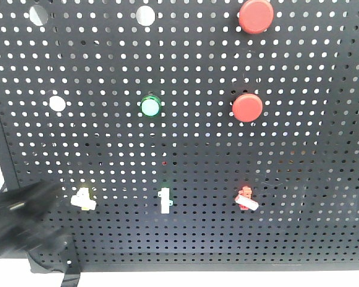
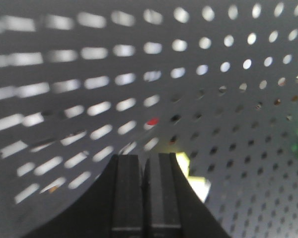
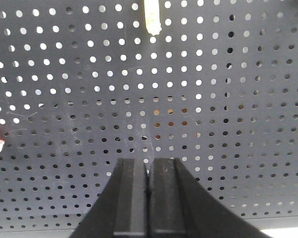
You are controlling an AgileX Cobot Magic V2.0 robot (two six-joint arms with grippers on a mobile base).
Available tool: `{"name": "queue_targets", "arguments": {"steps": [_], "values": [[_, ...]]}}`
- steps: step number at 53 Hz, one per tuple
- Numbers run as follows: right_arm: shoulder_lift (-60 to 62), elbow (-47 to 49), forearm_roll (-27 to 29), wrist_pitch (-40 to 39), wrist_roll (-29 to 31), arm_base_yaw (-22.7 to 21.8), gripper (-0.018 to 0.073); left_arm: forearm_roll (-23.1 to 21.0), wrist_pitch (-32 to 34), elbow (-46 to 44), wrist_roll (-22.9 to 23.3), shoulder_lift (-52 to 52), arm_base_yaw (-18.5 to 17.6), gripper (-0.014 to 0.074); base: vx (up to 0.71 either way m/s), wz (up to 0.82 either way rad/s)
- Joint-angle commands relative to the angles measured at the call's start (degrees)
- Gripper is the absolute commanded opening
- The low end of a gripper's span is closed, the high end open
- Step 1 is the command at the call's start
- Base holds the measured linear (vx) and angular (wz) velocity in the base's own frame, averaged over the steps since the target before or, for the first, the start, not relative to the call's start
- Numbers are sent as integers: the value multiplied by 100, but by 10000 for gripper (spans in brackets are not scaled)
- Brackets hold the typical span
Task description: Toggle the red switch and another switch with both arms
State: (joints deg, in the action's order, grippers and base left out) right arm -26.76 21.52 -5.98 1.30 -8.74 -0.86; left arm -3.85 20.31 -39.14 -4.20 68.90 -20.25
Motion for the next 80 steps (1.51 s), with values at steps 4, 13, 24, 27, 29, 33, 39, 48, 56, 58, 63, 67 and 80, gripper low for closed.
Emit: {"name": "queue_targets", "arguments": {"steps": [4,13,24,27,29,33,39,48,56,58,63,67,80], "values": [[-56,194,-43,-544,42,-46,-6,-1,558,-467,29,274,-48,3,0,0],[-56,194,-43,-544,42,-46,-6,-94,584,-499,29,435,-48,3,0,0],[-56,194,-43,-544,42,-46,-6,-100,-21,-487,29,456,-48,3,0,0],[-56,194,-43,-544,42,-46,-6,-100,-226,-487,29,456,-48,3,0,0],[-56,194,-43,-544,42,-46,-6,-100,-365,-487,29,456,-48,3,0,0],[-56,194,-43,-544,42,-46,-6,-95,-600,-487,29,456,-48,3,0,0],[-56,194,-43,-544,42,-46,-6,-95,-726,-482,29,448,-48,3,0,0],[-56,194,-43,-544,42,-46,-6,-241,-1008,-482,34,414,-48,3,0,0],[-56,194,-43,-544,42,-46,-6,-343,-914,-329,29,380,-48,3,0,0],[-56,194,-43,-544,42,-46,-6,-343,-870,-283,29,340,-48,3,0,0],[-56,194,-43,-544,42,-46,-6,-343,-838,-164,29,150,-48,3,0,0],[-56,193,-48,-550,42,-46,-6,-343,-761,-7,29,-116,-48,3,0,0],[-209,193,-48,-704,42,49,-6,-343,-231,629,29,-1167,-48,3,0,0]]}}
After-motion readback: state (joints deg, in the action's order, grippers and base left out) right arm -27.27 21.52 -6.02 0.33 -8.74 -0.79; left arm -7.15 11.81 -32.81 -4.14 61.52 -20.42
